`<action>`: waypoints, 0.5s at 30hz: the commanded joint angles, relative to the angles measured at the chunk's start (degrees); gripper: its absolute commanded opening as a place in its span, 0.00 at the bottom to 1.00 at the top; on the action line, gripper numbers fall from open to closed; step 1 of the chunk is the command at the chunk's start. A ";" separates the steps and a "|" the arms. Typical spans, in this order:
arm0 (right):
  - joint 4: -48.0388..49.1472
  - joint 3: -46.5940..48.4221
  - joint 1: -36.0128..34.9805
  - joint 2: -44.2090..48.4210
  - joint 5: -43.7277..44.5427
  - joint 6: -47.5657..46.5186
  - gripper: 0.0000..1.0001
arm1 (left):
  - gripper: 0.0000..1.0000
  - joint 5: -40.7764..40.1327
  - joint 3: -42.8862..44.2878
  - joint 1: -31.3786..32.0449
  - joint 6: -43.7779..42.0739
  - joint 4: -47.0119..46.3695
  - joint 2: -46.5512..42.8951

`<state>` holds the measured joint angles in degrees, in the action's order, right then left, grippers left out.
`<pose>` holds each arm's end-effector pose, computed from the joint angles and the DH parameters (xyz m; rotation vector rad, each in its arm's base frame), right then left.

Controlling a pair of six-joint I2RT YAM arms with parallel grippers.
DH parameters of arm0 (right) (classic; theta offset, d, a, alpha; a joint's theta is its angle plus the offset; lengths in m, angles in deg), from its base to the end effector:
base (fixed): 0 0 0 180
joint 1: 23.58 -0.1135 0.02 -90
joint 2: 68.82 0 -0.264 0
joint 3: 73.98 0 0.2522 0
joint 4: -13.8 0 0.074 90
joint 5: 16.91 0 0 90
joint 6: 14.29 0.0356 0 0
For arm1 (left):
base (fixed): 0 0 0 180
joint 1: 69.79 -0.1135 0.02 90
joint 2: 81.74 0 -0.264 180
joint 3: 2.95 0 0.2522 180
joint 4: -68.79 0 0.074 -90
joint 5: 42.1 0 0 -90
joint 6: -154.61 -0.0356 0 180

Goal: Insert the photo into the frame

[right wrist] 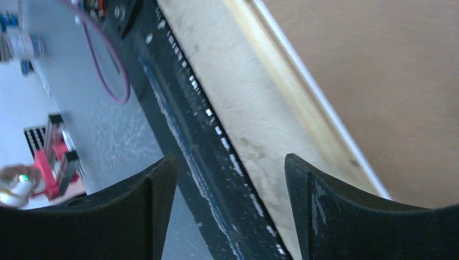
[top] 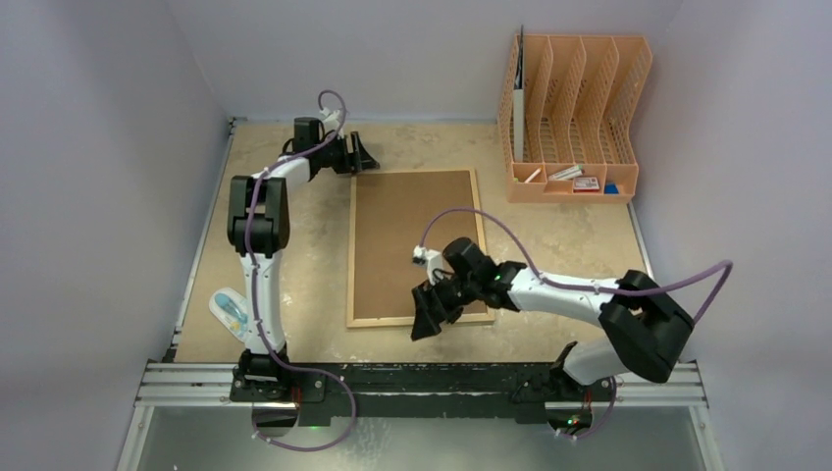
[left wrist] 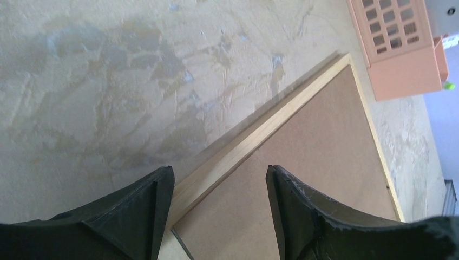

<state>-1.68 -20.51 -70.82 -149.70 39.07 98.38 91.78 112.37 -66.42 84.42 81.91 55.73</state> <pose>0.1740 0.2175 0.1876 -0.8594 2.3765 1.2538 0.5271 -0.0558 0.1393 0.1351 2.1744 -1.0634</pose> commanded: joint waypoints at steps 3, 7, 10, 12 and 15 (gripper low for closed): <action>6.69 -5.06 -8.28 -1.46 2.67 6.49 0.74 | 0.65 0.30 -5.01 -0.04 -7.57 12.69 -4.05; 5.39 -6.03 -8.91 -3.09 10.01 8.33 0.75 | 0.64 -3.67 -5.06 -0.21 -8.68 15.49 -4.52; 2.53 -5.61 -8.90 -3.95 17.22 9.71 0.75 | 0.62 -7.00 -5.46 -0.58 -8.70 17.13 -4.97; 0.22 -5.49 -8.75 -3.95 21.39 12.24 0.76 | 0.60 -8.60 -6.87 -1.18 -8.28 17.27 -6.00; -3.11 -5.17 -8.20 -3.48 28.41 15.84 0.76 | 0.60 -8.97 -9.73 -2.41 -8.00 17.01 -8.21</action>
<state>2.82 -25.19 -79.96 -152.32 50.18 110.32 87.19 106.99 -66.63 77.41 91.79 50.20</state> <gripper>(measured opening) 0.754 0.601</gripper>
